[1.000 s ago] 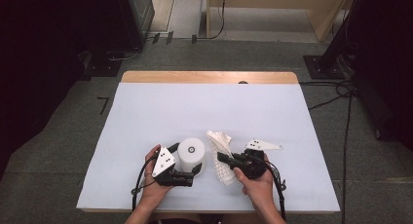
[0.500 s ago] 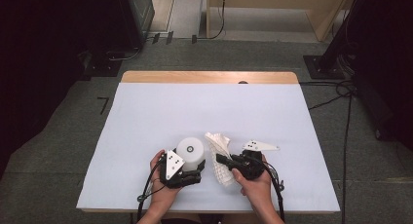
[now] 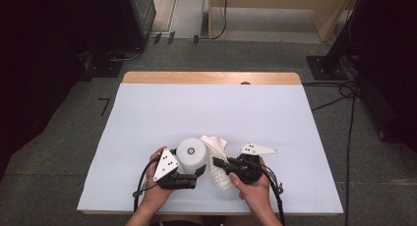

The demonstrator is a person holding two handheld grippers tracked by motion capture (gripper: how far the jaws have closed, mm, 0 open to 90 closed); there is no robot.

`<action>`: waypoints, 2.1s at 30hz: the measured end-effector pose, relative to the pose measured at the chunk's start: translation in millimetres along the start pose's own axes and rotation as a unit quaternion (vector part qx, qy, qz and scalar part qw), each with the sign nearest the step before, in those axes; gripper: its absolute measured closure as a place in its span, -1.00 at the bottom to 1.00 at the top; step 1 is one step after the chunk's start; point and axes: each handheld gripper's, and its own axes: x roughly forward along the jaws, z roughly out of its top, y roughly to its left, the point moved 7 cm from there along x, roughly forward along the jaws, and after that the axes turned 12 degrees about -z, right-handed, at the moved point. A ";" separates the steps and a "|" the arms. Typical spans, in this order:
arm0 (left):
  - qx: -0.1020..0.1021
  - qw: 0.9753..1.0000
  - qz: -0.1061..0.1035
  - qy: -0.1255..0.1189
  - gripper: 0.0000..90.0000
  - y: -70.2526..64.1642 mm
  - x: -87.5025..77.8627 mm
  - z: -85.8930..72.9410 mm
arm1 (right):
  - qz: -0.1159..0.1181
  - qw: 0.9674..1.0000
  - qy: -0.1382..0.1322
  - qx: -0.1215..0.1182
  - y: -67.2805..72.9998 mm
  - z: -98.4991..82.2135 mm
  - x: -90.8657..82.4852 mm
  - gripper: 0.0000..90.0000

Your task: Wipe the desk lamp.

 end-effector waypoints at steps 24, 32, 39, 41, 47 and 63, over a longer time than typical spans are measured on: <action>0.016 1.000 -0.009 0.005 -0.81 0.6 2.2 -0.6 | 0.022 0.999 -0.027 -0.005 8.9 15.2 -16.2 0.76; 0.019 0.999 0.005 0.032 -0.81 9.6 9.5 -18.2 | 0.001 0.999 -0.029 0.016 -8.7 16.0 -19.7 0.76; 0.013 0.999 0.009 0.031 -0.83 7.3 8.3 -21.9 | -0.005 1.000 -0.021 0.020 -14.9 10.9 -13.6 0.76; 0.008 0.999 0.014 0.032 -1.00 7.3 7.5 -21.6 | -0.009 1.000 -0.018 0.021 -16.2 9.4 -12.9 0.76; -0.009 0.997 0.067 0.038 -1.00 3.4 9.7 -21.9 | -0.011 1.000 -0.016 0.021 -18.9 8.1 -13.5 0.76; 0.001 0.999 0.029 0.013 -0.81 -4.3 4.7 -3.4 | -0.009 1.000 0.019 0.011 -12.5 -10.1 6.7 0.76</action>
